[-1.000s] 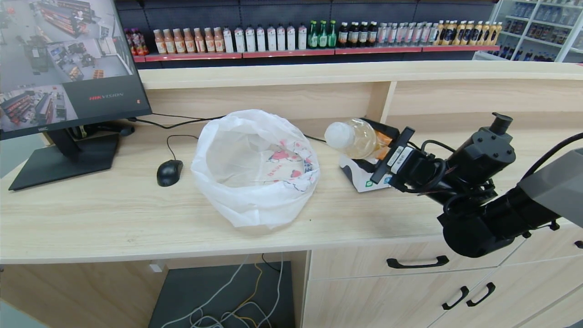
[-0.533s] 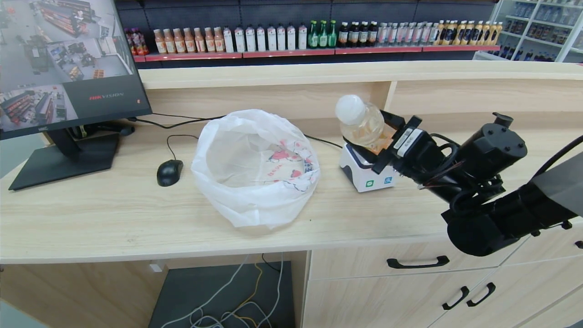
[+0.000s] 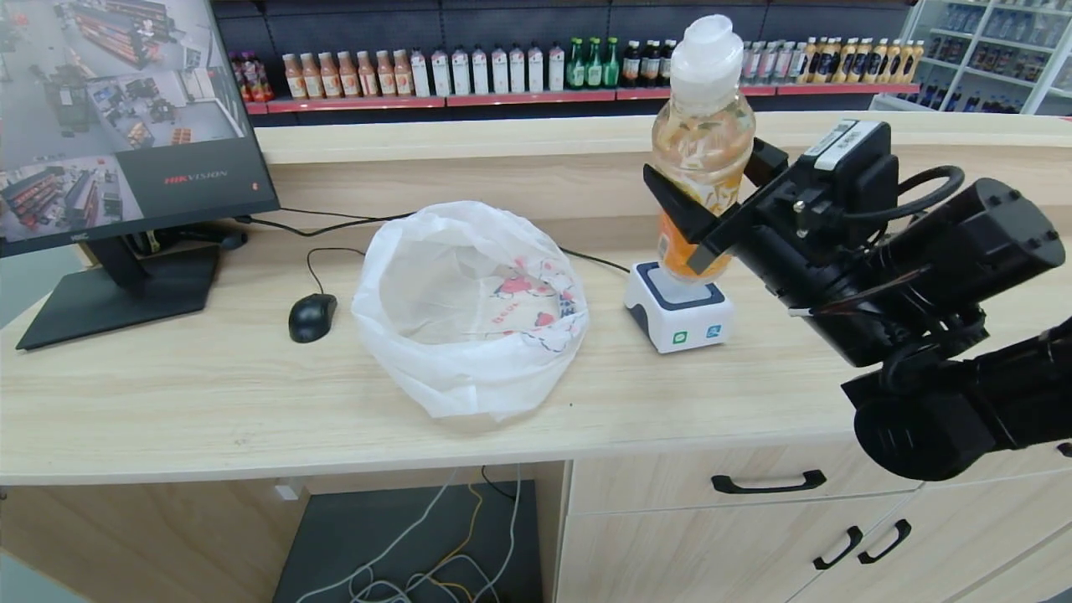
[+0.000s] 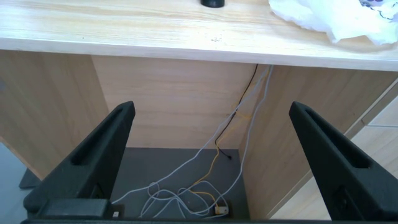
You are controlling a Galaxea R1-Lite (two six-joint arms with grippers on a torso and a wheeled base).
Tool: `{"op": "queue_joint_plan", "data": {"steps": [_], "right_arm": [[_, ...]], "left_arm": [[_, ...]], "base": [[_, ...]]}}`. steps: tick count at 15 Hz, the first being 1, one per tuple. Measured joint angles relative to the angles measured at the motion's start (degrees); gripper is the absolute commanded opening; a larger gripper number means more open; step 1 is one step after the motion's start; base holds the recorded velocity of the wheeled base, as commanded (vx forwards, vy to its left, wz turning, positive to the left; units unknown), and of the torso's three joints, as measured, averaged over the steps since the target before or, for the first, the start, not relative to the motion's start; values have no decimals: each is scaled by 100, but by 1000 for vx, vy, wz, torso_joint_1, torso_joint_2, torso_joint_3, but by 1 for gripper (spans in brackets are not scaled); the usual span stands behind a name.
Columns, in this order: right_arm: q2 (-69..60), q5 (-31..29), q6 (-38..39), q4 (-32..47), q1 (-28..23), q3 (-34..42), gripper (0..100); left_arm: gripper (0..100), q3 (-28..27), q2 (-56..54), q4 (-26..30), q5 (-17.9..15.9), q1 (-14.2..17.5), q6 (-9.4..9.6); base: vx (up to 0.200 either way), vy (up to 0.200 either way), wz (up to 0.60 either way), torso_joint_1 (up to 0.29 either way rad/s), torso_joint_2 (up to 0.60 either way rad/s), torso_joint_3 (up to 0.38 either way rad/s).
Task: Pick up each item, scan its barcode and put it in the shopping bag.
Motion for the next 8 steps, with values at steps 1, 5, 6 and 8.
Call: {"op": "queue_joint_plan", "data": {"steps": [1,5,6,8], "right_arm": [[-91,-295,286,0,83,46,0],[-299,-566,1532,0,94,363,0],[-325,-735,1726,0,-10,507,0],[-350,-1190,1893,0,-115,666,0]], "left_arm": [[100,0,0,0,0,0,0],[100,0,0,0,0,0,0],[100,0,0,0,-1,0,0],[100,0,0,0,0,0,0]], "base": [[0,0,0,0,0,0],[0,0,0,0,0,0],[0,0,0,0,0,0],[0,0,0,0,0,0]]}}
